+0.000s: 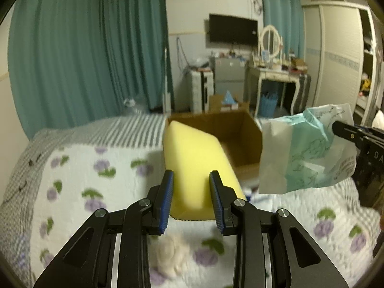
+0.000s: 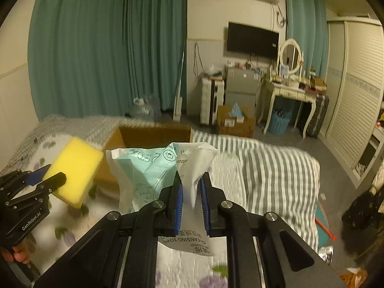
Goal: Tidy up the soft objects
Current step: 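Carry sponge and towel bag into the cardboard box and open both grippers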
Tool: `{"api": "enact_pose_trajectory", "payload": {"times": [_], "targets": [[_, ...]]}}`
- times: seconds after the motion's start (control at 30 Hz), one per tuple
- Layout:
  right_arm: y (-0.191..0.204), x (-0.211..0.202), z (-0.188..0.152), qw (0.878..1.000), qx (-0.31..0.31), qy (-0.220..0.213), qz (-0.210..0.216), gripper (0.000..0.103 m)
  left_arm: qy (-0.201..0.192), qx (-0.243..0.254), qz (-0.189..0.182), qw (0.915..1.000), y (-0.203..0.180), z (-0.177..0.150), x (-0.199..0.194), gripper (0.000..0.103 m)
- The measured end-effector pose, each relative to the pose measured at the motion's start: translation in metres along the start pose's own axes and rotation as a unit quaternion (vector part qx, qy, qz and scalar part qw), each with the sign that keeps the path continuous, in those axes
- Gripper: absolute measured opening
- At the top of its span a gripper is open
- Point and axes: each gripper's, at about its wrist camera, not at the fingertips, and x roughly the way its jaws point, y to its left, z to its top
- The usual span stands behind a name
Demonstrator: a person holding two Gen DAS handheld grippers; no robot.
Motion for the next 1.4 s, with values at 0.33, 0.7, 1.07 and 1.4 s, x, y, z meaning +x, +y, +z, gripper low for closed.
{"api": "enact_pose_trajectory", "payload": {"times": [0.33,0.7,1.07,1.4], "targets": [[0.025,0.088,0.062,1.000,0.005,-0.005,0.010,0.013,-0.019,0.021,0.014,0.9995,0.004,0.049,0.075,0.030],[0.036,0.204,0.038,0.997,-0.008,0.068,0.048,0.010,0.038,0.033,0.012,0.9987,0.004,0.026,0.171,0.029],[0.024,0.144,0.052,0.998,0.024,0.028,0.057,0.065,0.029,0.023,-0.005,0.9993,0.003,0.036,0.128,0.044],[0.020,-0.008,0.085,1.000,-0.010,-0.026,-0.010,0.103,-0.038,0.005,-0.014,0.9992,0.021,0.060,-0.010,0.076]]}}
